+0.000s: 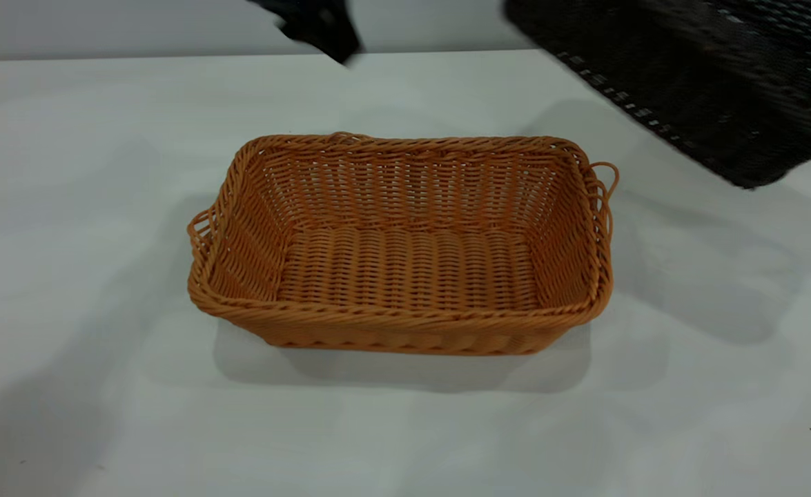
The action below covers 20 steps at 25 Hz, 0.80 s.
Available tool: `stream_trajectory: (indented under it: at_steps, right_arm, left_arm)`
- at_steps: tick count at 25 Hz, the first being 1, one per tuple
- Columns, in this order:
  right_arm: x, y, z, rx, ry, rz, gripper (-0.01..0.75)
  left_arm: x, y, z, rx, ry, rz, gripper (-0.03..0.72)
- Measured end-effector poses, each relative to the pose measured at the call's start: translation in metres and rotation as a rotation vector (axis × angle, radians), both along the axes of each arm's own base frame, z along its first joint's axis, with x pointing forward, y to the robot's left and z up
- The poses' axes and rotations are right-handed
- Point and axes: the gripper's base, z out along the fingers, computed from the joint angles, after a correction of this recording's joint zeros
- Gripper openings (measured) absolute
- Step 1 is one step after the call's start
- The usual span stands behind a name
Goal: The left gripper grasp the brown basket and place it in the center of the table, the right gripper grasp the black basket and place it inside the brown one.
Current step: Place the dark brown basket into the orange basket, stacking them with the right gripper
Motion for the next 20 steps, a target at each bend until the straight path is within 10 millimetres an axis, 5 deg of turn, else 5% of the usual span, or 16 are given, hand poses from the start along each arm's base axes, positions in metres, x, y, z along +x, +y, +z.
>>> stream_trajectory:
  at_steps: [5, 9, 14, 20]
  right_arm:
    - [0.005, 0.055, 0.014, -0.025, 0.037, 0.140, 0.074]
    - [0.006, 0.107, 0.011, -0.069, 0.071, 0.266, 0.074]
    - [0.008, 0.162, 0.015, -0.129, 0.046, 0.386, 0.074]
    - [0.015, 0.195, 0.018, -0.238, 0.008, 0.459, 0.074]
  left_arm:
    - [0.015, 0.059, 0.003, -0.040, 0.060, 0.199, 0.534]
    - [0.018, 0.087, 0.002, -0.049, 0.092, 0.259, 0.534]
    - [0.019, 0.098, 0.002, -0.051, 0.101, 0.282, 0.534]
    - [0.019, 0.097, 0.002, -0.051, 0.103, 0.280, 0.534]
